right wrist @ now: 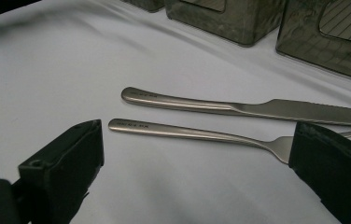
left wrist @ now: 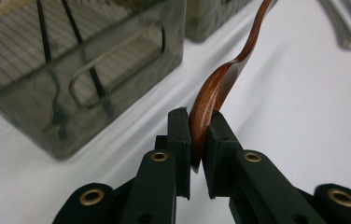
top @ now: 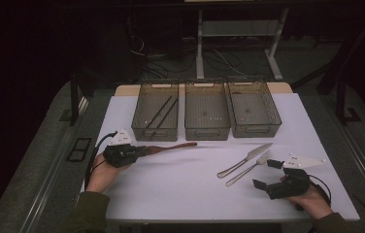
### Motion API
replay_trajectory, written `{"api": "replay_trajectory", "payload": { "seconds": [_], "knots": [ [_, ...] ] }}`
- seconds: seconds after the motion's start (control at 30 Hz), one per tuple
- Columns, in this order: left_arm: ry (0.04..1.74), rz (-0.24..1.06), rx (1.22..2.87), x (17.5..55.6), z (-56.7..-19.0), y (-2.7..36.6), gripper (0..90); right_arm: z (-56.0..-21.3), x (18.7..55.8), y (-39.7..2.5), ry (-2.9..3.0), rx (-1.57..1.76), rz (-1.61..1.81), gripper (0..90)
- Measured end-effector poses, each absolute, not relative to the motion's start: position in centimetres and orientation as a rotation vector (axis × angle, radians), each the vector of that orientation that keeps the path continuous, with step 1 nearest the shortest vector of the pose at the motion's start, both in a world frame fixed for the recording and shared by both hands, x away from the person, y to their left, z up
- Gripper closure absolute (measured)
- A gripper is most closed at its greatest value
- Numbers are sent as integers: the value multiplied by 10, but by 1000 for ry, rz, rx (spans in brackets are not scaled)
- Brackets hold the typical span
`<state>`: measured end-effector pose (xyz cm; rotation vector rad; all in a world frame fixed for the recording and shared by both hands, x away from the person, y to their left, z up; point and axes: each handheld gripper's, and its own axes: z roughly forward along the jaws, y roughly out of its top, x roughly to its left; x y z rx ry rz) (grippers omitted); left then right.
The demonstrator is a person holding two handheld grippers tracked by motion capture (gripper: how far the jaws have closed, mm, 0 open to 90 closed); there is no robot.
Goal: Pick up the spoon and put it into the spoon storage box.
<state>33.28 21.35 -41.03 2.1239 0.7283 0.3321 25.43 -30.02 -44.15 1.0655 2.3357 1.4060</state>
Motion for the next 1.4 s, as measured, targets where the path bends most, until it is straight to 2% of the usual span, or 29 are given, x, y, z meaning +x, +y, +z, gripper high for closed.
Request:
{"api": "replay_trajectory", "payload": {
  "seconds": [0.17,0.7,1.4],
  "knots": [
    [734,330,2061,330,-400,208,817,-441,254,-300,2337,1065,1406,27],
    [773,331,2038,329,-387,185,818,-442,255,-300,2338,1062,1400,27],
    [803,344,2007,348,-367,150,821,-442,255,-300,2337,1065,1398,27]
  ]
}}
